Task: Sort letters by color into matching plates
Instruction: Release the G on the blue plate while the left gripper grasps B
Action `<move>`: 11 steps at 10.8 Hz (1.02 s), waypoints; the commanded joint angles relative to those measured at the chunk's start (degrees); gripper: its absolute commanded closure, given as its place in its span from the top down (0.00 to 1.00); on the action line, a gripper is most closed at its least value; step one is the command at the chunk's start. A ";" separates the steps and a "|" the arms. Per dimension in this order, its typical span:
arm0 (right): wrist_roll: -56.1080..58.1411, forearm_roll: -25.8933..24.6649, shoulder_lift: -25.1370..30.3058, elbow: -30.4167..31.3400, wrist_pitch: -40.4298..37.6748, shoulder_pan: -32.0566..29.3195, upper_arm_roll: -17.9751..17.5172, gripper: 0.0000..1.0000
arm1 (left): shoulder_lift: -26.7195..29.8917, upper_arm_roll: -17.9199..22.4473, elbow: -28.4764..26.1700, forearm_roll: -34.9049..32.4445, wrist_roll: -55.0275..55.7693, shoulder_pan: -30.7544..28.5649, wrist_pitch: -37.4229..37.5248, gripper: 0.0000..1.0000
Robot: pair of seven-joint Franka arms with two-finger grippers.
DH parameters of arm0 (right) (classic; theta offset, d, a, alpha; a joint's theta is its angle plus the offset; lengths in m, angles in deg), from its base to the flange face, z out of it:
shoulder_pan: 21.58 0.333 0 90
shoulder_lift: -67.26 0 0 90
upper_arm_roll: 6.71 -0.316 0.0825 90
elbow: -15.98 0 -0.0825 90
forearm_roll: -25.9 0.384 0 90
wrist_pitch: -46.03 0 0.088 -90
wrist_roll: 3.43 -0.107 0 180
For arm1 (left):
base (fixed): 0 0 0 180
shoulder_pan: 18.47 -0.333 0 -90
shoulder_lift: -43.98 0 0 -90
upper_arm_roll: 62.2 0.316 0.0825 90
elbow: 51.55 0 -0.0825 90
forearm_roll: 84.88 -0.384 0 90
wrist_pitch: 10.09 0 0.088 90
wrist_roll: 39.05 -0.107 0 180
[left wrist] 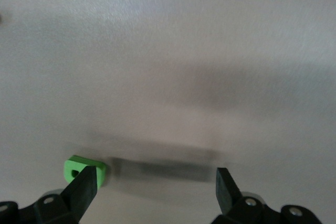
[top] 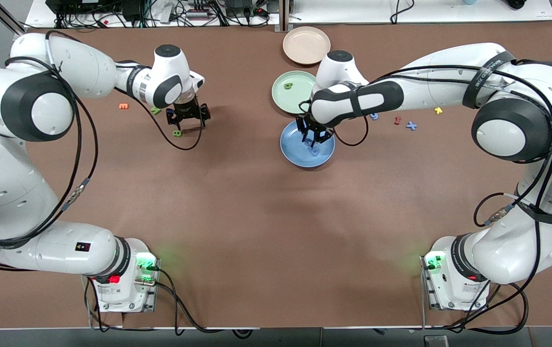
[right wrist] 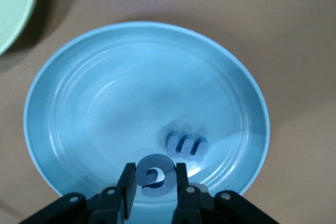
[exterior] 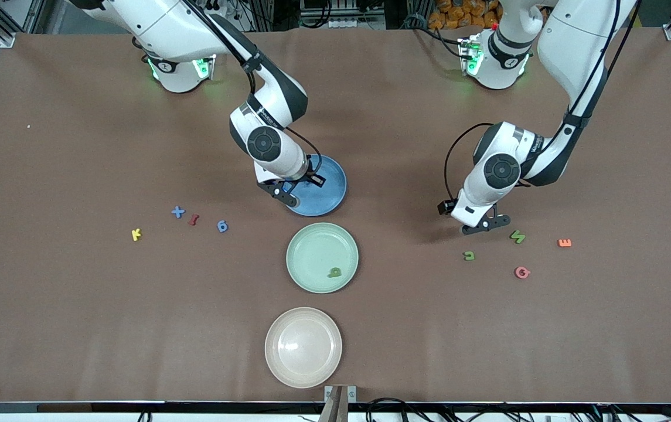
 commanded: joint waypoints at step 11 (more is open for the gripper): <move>-1.23 -4.59 -0.28 2.28 0.04 -0.05 0.07 0.80 | 7.71 -2.51 -17.33 -1.46 -18.10 -9.16 -19.57 1.00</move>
